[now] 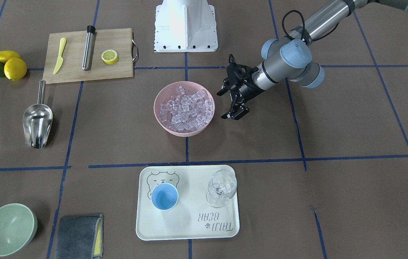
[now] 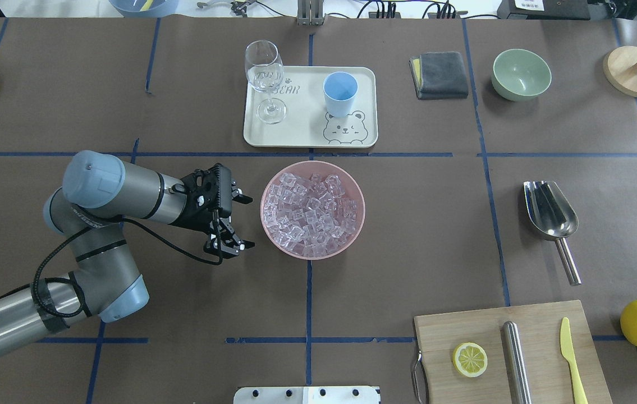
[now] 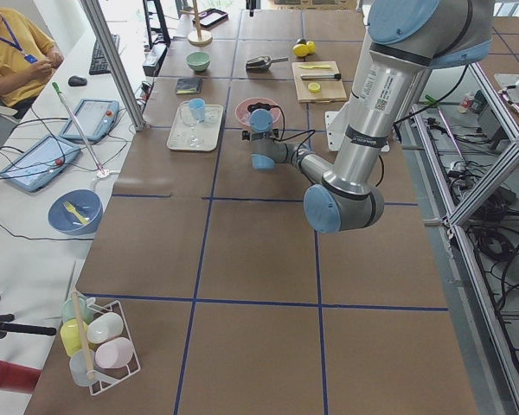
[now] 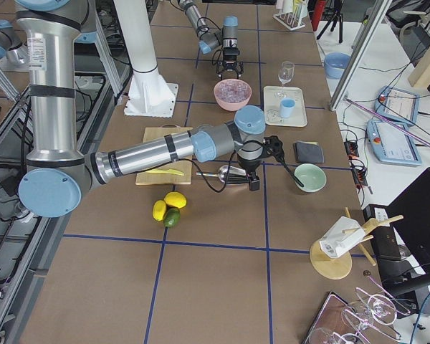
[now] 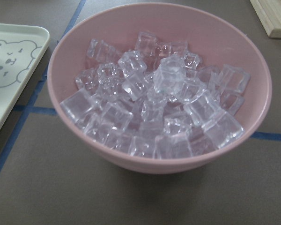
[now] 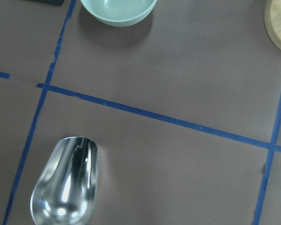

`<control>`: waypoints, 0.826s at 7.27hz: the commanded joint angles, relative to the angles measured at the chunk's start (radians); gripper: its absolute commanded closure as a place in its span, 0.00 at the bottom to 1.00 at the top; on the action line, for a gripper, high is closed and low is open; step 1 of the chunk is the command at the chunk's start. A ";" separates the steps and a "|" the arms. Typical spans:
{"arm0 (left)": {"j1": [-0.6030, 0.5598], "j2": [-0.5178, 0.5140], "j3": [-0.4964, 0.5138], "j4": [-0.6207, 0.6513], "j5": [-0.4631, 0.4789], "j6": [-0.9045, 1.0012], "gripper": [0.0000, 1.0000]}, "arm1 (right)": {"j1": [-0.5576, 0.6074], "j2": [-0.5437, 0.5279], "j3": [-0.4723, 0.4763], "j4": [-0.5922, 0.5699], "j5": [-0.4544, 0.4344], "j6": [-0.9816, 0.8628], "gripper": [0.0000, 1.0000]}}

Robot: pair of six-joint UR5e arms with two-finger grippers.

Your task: Put ice in cup with scoop

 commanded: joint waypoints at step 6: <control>0.014 -0.012 0.017 -0.023 0.013 -0.001 0.00 | -0.431 -0.191 0.166 0.317 -0.231 0.670 0.01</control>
